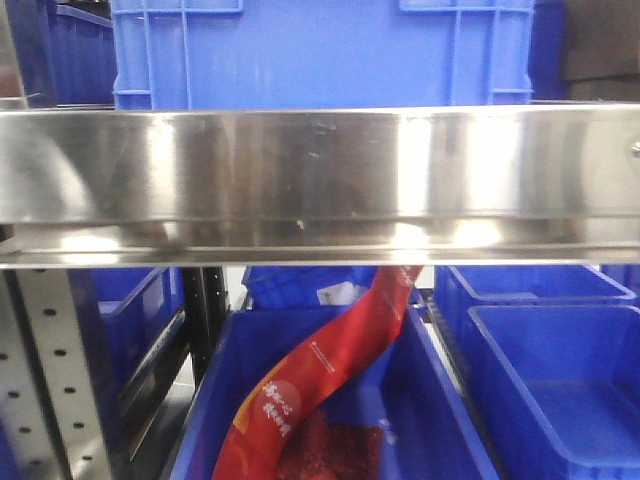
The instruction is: Grab block from conveyor and place in blue bin
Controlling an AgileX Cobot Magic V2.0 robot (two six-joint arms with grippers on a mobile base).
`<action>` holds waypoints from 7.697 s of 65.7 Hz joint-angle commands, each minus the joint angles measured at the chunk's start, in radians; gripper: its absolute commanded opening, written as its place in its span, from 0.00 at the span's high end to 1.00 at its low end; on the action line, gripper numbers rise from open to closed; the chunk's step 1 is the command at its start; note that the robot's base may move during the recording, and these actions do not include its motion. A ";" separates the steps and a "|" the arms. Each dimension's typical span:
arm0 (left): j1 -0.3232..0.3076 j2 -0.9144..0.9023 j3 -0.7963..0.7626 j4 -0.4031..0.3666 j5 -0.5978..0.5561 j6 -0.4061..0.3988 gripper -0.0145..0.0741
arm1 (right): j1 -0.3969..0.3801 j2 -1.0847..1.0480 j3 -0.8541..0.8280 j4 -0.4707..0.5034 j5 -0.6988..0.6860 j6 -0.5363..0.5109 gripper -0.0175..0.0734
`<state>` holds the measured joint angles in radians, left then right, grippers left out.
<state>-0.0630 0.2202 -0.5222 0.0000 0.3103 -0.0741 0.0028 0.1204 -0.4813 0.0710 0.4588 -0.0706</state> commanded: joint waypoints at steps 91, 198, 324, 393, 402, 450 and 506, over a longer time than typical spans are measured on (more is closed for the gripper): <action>-0.002 -0.002 -0.001 0.007 -0.015 0.002 0.96 | 0.001 -0.003 -0.002 -0.003 -0.047 -0.003 0.99; -0.472 1.253 -0.852 -0.238 -0.177 0.285 0.80 | 0.446 1.274 -0.763 0.150 -0.303 -0.108 0.90; -0.468 0.065 0.232 -0.248 -0.275 0.285 0.96 | 0.323 0.038 0.181 0.154 -0.286 -0.108 0.98; -0.468 -0.089 0.248 -0.248 -0.275 0.285 0.96 | 0.071 -0.108 0.435 0.009 -0.431 -0.007 0.98; -0.468 -0.089 0.248 -0.248 -0.275 0.285 0.96 | 0.049 -0.120 0.481 0.009 -0.467 0.006 0.98; -0.468 -0.089 0.248 -0.248 -0.275 0.285 0.96 | 0.049 -0.120 0.481 -0.011 -0.475 0.012 0.98; -0.087 -0.208 0.509 0.153 -0.335 -0.080 0.96 | 0.049 -0.120 0.481 -0.011 -0.475 0.012 0.98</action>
<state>-0.2067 0.0469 -0.0395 0.1367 -0.0094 -0.1595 0.0552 0.0034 -0.0024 0.0689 0.0097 -0.0592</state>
